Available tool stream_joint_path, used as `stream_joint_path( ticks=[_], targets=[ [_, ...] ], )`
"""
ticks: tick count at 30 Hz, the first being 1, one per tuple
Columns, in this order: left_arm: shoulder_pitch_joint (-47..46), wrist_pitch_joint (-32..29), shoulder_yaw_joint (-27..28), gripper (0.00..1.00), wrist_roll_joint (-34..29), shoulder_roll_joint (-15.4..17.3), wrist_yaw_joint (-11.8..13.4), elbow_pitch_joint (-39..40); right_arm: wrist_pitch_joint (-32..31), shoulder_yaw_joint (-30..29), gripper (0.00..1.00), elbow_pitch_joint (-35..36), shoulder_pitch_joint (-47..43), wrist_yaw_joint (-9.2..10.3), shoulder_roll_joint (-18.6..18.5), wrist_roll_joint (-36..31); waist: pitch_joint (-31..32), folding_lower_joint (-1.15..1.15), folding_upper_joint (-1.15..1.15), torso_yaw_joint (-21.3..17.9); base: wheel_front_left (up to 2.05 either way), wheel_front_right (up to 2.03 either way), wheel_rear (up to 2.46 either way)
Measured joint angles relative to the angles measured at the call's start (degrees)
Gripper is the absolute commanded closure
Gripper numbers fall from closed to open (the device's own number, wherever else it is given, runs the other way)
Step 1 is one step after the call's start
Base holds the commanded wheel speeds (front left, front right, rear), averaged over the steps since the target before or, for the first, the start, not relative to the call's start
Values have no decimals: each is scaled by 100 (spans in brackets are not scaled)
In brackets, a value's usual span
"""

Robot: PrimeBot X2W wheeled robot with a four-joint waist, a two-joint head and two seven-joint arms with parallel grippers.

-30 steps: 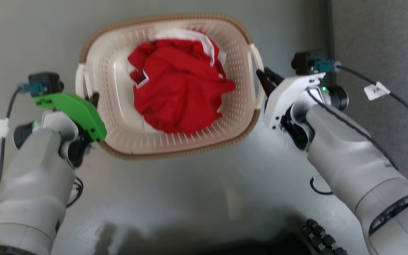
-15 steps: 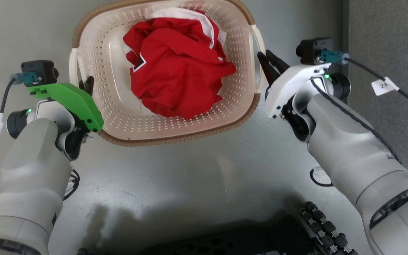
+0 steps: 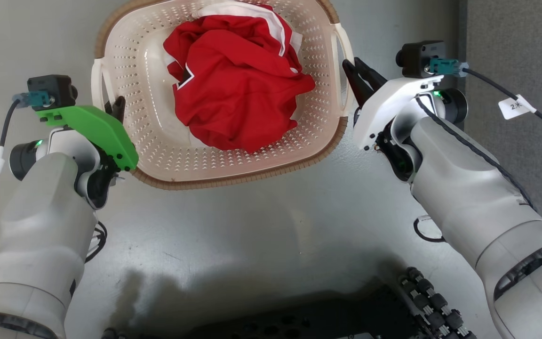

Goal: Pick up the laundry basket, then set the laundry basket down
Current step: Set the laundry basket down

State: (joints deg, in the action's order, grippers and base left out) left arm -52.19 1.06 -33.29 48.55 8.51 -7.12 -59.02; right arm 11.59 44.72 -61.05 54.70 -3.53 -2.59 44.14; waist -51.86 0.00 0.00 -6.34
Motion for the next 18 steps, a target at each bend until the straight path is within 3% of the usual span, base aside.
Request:
stream_joint_path(
  ticks=[1,2,3,11,18],
  targets=[
    [-6,0,-1,100,21,-2,0,0,-4,7,100,1,1,-20,-10,29,3,0,0,4,0,0,0],
    [-12,-31,-7,62,48,-18,0,7,-68,23,61,2,2,-71,-23,91,7,0,0,10,0,0,0],
    [-15,-44,-8,1,75,-32,0,15,-125,67,0,-13,3,-64,-24,94,11,0,0,17,0,0,0],
    [-12,9,-142,0,113,-56,-1,35,-22,177,0,-166,-19,-67,-86,68,171,0,0,79,0,0,0],
    [66,509,-202,0,194,-4,-1,110,116,180,0,-282,-56,-102,-87,66,489,0,0,107,0,0,0]
  ],
)
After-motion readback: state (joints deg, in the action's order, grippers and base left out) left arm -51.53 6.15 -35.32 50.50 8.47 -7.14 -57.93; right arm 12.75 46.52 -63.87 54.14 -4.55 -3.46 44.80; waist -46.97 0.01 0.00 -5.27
